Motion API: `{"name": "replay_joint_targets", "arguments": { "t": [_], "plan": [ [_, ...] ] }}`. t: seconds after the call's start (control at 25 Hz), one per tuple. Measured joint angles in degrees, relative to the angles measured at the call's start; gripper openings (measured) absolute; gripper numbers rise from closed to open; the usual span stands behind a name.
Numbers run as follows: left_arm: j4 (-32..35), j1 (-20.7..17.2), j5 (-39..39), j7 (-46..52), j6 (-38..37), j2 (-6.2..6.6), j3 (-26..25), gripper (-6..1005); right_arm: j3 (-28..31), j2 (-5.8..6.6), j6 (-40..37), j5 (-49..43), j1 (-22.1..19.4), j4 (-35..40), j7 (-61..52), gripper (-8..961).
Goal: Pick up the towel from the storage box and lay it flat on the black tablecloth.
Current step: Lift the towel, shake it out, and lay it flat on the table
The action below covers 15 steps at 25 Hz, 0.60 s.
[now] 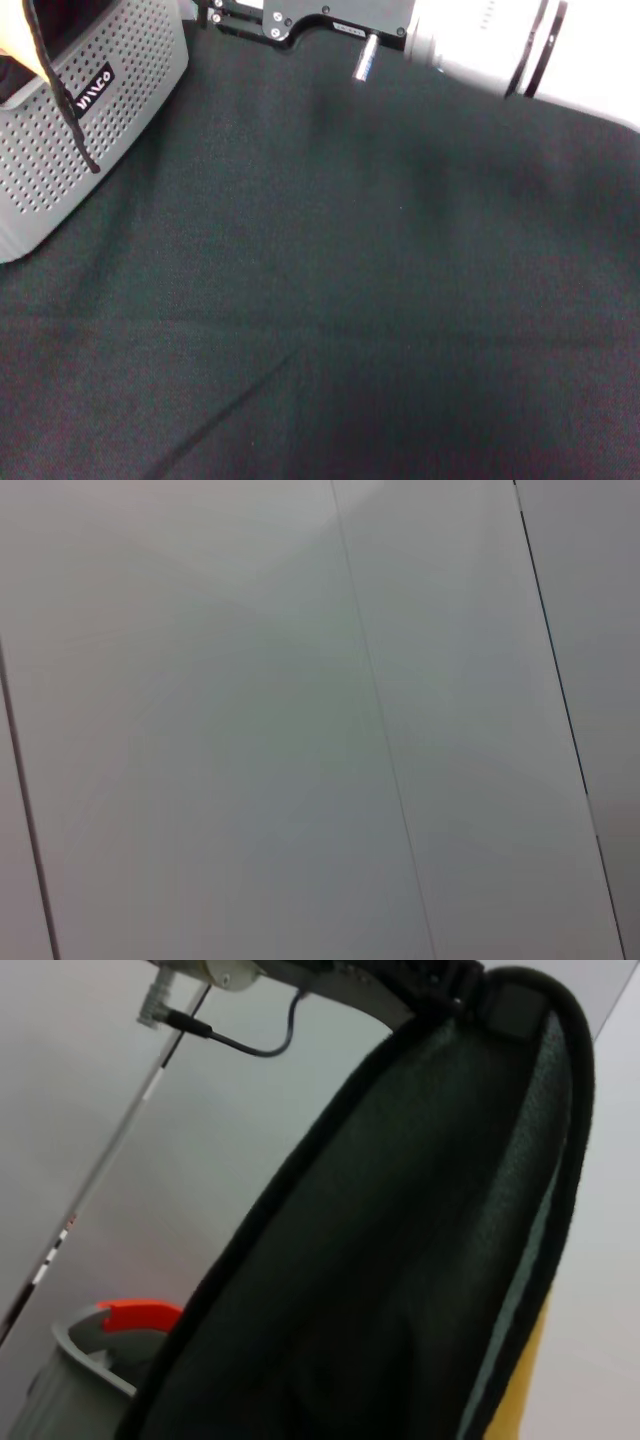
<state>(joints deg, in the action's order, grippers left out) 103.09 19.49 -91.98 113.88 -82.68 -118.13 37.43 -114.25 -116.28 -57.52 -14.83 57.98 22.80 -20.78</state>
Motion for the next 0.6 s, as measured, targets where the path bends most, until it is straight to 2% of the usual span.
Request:
{"name": "replay_joint_targets", "arguments": {
  "t": [0.28, 0.6],
  "plan": [
    [-0.17, 0.03, 1.13, -0.42, -0.03, -0.03, 0.07, 30, -0.08, 0.0, 2.0, 0.47, 1.66, -1.91, -0.33, 634],
    [-2.03, 0.97, 3.72, -0.81, -0.65, -0.03, 0.18, 30, -0.26, 0.0, 2.19, 0.56, 1.34, -2.69, -0.46, 609]
  ]
}}
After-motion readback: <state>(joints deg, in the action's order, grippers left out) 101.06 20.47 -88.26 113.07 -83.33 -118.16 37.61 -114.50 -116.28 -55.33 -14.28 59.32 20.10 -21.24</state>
